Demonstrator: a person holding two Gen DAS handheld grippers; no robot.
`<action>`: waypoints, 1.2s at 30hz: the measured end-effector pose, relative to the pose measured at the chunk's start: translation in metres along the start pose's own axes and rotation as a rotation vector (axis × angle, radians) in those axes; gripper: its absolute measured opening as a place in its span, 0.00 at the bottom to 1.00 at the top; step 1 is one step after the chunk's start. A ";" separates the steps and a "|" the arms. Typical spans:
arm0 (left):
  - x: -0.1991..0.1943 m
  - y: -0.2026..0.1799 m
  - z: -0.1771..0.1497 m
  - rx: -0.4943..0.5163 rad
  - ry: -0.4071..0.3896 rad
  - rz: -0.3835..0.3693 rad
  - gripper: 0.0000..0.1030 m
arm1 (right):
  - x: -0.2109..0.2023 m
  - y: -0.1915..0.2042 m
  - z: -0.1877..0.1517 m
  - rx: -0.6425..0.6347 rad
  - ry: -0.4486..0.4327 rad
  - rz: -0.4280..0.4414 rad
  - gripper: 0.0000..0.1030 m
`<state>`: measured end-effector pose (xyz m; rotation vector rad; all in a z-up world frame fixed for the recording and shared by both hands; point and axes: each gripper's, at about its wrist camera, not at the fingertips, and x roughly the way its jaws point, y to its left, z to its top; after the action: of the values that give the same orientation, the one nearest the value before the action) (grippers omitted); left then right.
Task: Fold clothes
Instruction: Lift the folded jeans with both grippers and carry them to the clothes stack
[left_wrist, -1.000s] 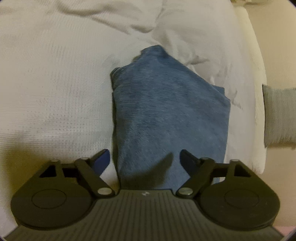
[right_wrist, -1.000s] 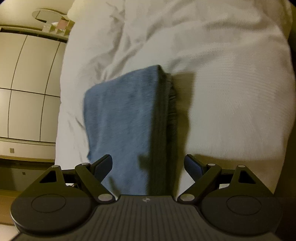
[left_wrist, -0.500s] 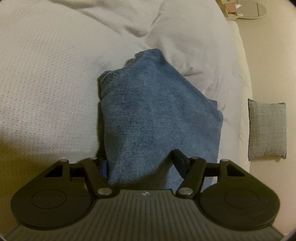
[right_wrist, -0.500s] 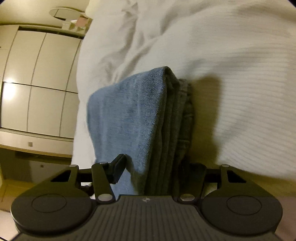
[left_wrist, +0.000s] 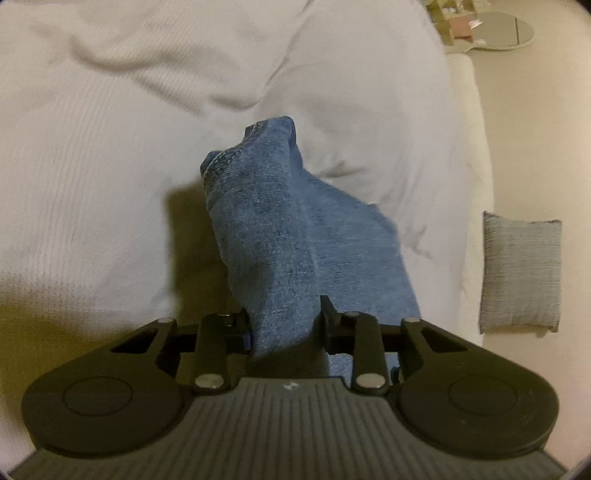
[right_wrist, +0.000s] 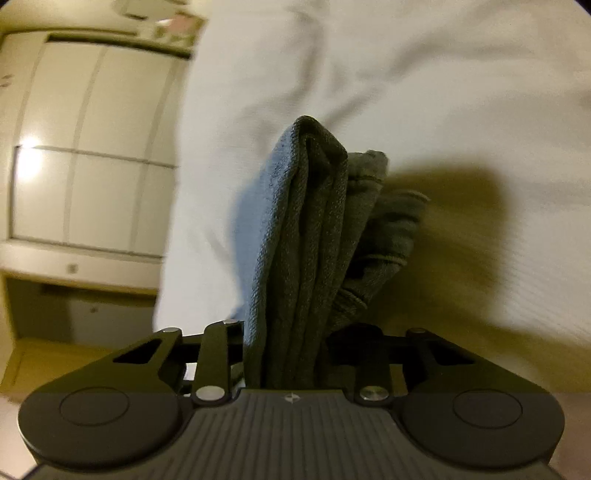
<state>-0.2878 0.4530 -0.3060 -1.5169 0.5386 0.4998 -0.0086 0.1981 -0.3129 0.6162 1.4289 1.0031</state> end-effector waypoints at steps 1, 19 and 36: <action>-0.007 -0.007 0.003 -0.001 -0.012 -0.016 0.23 | -0.002 0.011 0.003 -0.011 0.008 0.006 0.30; -0.333 0.035 -0.017 -0.095 -0.591 -0.164 0.22 | 0.039 0.250 -0.050 -0.298 0.309 0.282 0.30; -0.748 0.215 -0.011 -0.204 -1.195 -0.140 0.22 | 0.241 0.524 -0.415 -0.615 0.835 0.626 0.30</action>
<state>-1.0099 0.4611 -0.0153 -1.1586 -0.5570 1.2313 -0.5455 0.5674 -0.0289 0.1576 1.5070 2.2769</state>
